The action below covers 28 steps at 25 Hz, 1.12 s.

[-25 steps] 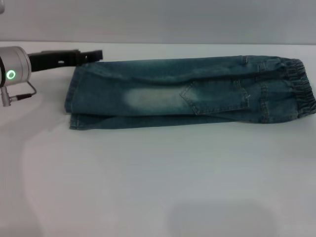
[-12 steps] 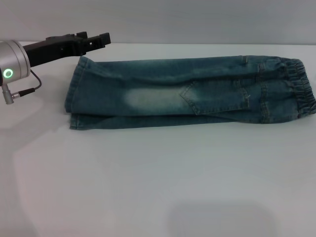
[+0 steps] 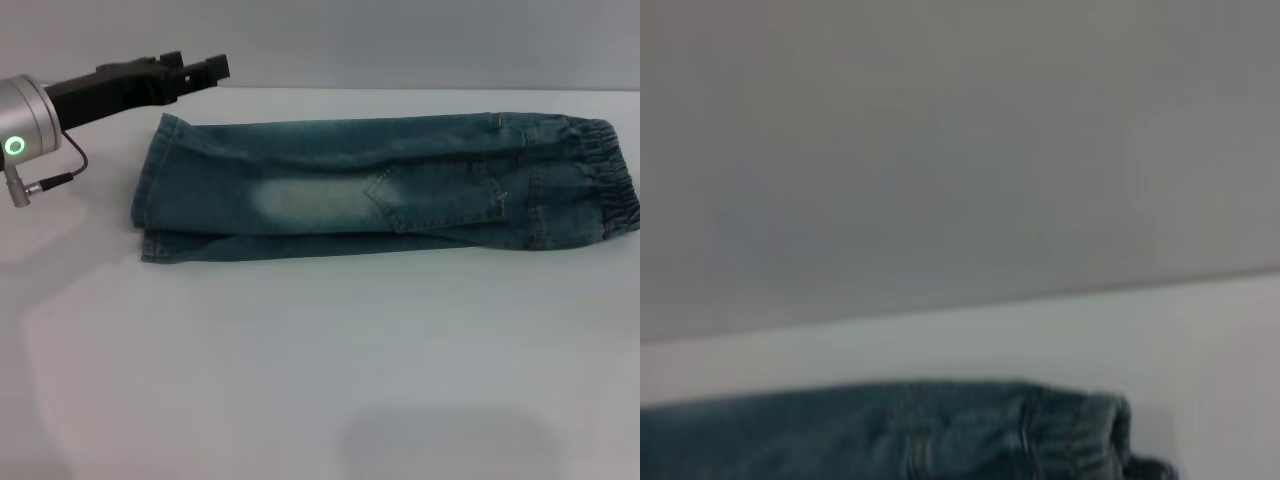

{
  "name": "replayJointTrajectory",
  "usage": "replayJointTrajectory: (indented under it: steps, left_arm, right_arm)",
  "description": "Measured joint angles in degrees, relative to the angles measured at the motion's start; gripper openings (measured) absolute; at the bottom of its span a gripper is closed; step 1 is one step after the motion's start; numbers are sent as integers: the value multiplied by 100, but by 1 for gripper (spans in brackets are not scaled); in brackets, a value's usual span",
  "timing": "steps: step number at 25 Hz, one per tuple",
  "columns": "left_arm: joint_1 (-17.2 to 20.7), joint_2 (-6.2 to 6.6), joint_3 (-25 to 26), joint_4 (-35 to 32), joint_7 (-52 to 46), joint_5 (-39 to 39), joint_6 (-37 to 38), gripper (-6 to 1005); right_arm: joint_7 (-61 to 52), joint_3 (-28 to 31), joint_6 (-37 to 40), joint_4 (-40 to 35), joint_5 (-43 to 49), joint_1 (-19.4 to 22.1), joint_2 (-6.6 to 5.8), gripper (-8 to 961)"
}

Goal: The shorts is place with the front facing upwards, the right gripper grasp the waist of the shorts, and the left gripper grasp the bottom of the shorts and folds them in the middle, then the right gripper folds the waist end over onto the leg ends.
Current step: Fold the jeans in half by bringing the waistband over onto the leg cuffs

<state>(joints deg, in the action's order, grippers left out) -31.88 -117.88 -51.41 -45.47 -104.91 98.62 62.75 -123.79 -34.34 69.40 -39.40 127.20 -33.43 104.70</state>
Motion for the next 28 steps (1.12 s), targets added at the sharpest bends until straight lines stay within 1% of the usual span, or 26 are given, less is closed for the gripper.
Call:
replayJointTrajectory:
  steps: [2,4,5,6,8,11,14,19,28]
  left_arm:
    - [0,0,0,0,0,0,0,800]
    - [120,-22,1,10,345,-528,99,800]
    - [120,-22,1,10,345,-528,99,800]
    - [120,-22,1,10,345,-528,99,800]
    - [120,-22,1,10,345,-528,99,800]
    - [246,-12,-1,21,447,-793,143,800]
    - [258,-5,1,21,447,-797,148,800]
    - [264,0,18,19,404,-801,194,800]
    - [345,15,52,-50,379,-832,291,800]
  right_arm:
    - [-13,-3,-68,93,264,-82,68,503]
    - [-36,-3,-185,185,507,-136,132,503]
    - [-61,-3,-330,268,705,-169,191,503]
    - [-61,-3,-330,268,705,-169,191,502]
    - [-73,-3,-443,340,795,-182,231,502]
    - [-76,-50,-573,509,816,-220,245,502]
    - [-77,-180,-723,598,821,-253,253,503]
    - [-77,-277,-864,627,835,-339,320,503]
    - [-79,-489,-1137,938,909,-511,308,502]
